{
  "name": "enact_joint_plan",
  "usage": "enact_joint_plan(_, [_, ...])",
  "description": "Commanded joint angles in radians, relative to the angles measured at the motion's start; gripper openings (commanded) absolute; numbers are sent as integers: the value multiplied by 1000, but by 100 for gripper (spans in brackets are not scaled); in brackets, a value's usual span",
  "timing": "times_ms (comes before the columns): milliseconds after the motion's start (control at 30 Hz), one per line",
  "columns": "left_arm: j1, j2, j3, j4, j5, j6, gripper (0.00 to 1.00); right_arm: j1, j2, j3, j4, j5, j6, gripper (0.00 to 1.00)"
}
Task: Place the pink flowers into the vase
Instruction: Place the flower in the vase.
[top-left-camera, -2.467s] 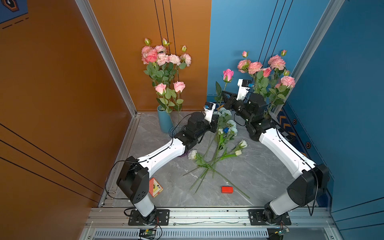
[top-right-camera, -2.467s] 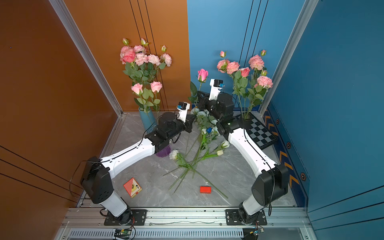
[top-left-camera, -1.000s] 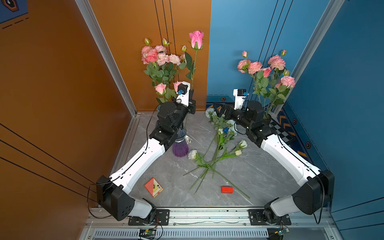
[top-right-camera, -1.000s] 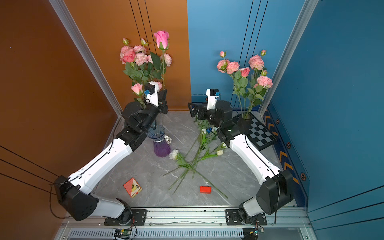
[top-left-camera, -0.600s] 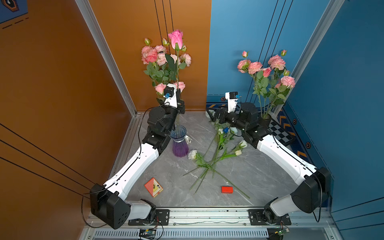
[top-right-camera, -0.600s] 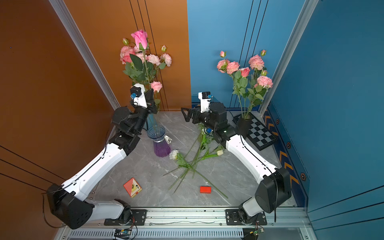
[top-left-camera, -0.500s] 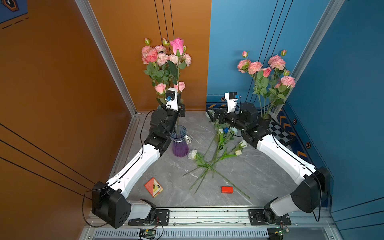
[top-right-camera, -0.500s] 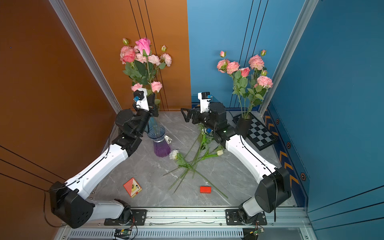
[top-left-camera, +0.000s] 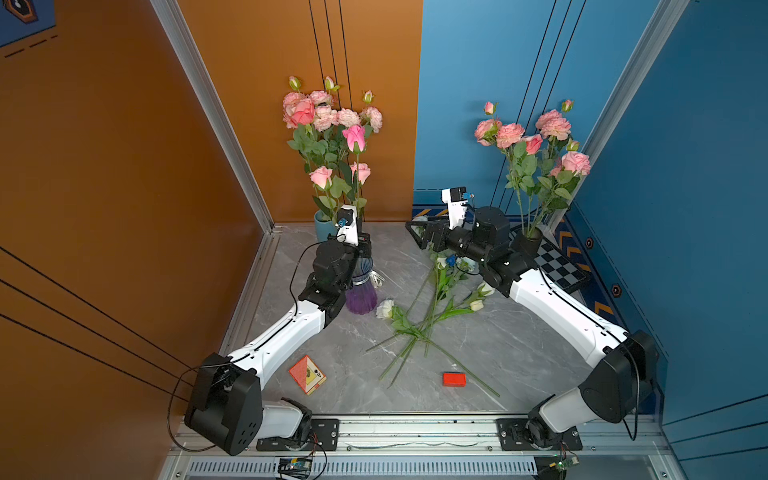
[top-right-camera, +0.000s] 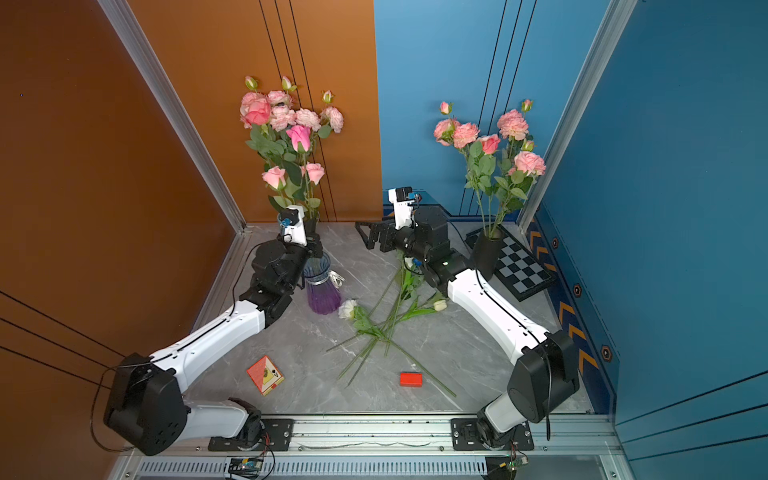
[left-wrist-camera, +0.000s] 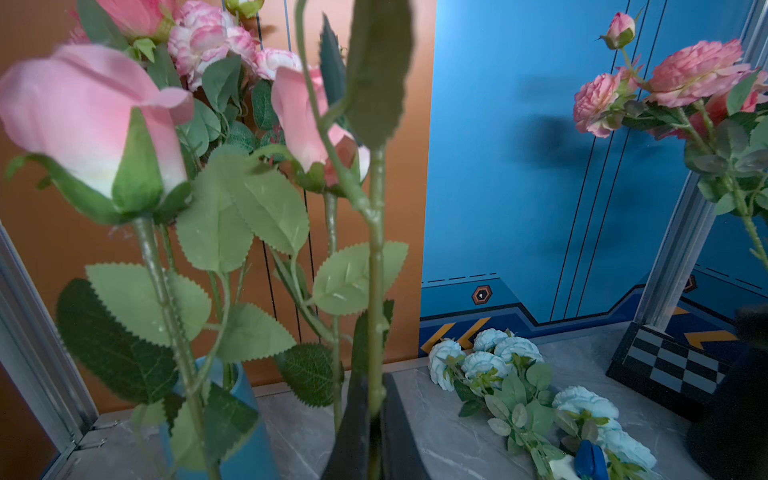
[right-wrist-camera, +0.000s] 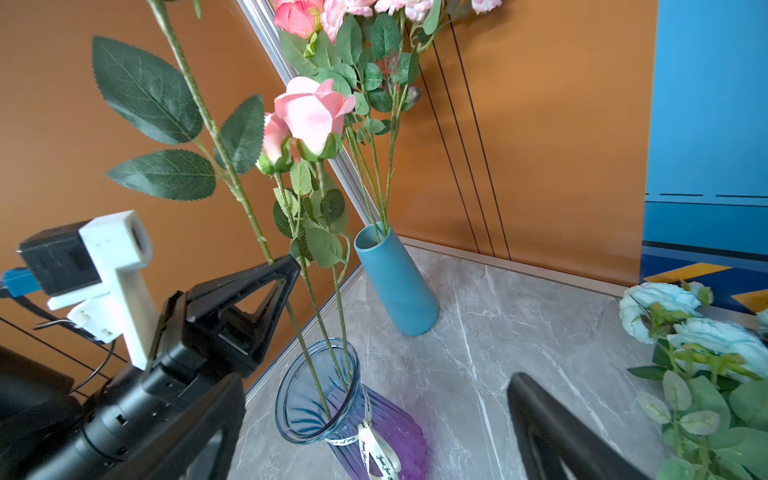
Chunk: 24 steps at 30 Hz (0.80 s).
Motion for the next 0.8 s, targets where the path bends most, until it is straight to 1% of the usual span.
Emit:
enact_joint_plan(0, [0,-41,-41,39,-37,-38,0,10,16,10,-12,-42,-26,100])
enact_joint_plan(100, [-4,-46,-68,38,-37,-48,0,12,19,12,-14,-48,-28,100])
enact_joint_plan(367, [-18,-56,-117,37,-53,-60,0,21,45,36,-51,-136,-45,100])
enact_joint_plan(533, [-20,-66,-139,37,-56,-63,0,35,52,46,-99,-133,-80,100])
enact_joint_plan(767, [-23,-66,-159,37,-60,-69,0,37,50,38,-118,-107,-89,100])
